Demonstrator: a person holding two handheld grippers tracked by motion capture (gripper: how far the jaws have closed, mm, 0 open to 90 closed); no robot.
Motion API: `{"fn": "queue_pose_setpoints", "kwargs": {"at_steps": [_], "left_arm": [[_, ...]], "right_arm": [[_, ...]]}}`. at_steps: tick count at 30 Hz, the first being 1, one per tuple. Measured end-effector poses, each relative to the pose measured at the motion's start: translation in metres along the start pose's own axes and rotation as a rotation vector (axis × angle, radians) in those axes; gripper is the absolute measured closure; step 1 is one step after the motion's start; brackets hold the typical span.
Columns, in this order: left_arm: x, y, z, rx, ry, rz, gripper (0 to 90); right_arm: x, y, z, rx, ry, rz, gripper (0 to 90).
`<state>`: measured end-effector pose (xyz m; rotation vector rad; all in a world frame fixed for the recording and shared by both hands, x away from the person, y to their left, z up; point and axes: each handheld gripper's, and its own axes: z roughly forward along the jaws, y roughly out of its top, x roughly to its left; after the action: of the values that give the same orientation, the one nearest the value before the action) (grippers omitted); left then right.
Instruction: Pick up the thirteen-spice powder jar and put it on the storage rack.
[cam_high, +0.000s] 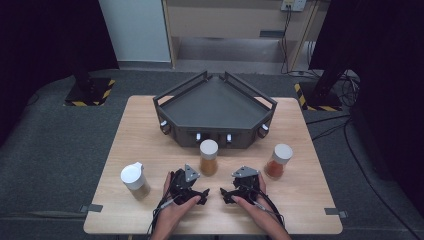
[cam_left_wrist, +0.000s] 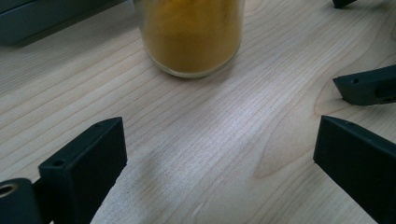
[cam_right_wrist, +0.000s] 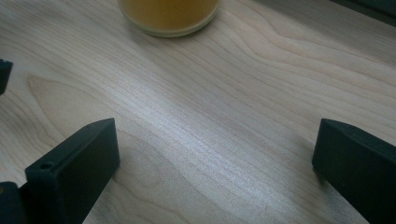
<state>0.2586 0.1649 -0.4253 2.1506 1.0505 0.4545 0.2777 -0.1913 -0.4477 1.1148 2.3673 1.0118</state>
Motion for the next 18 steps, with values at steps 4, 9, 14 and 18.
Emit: {"fn": "queue_pose_setpoints", "kwargs": {"at_steps": [4, 9, 14, 18], "left_arm": [[0.000, 0.001, -0.005, -0.009, 0.002, 0.003, 2.0], [0.000, 0.004, -0.010, -0.014, 0.003, 0.003, 2.0], [-0.001, 0.005, -0.015, -0.026, 0.008, 0.004, 2.1], [0.000, 0.007, -0.021, -0.034, 0.010, 0.005, 2.2]], "right_arm": [[0.000, 0.000, 0.000, 0.000, 0.000, 0.000, 0.7], [0.000, 0.000, 0.000, 0.000, -0.001, 0.000, 0.6], [0.000, 0.000, 0.000, 0.000, -0.001, 0.000, 0.7], [0.000, 0.000, 0.000, 0.000, 0.000, 0.000, 0.7]]}}
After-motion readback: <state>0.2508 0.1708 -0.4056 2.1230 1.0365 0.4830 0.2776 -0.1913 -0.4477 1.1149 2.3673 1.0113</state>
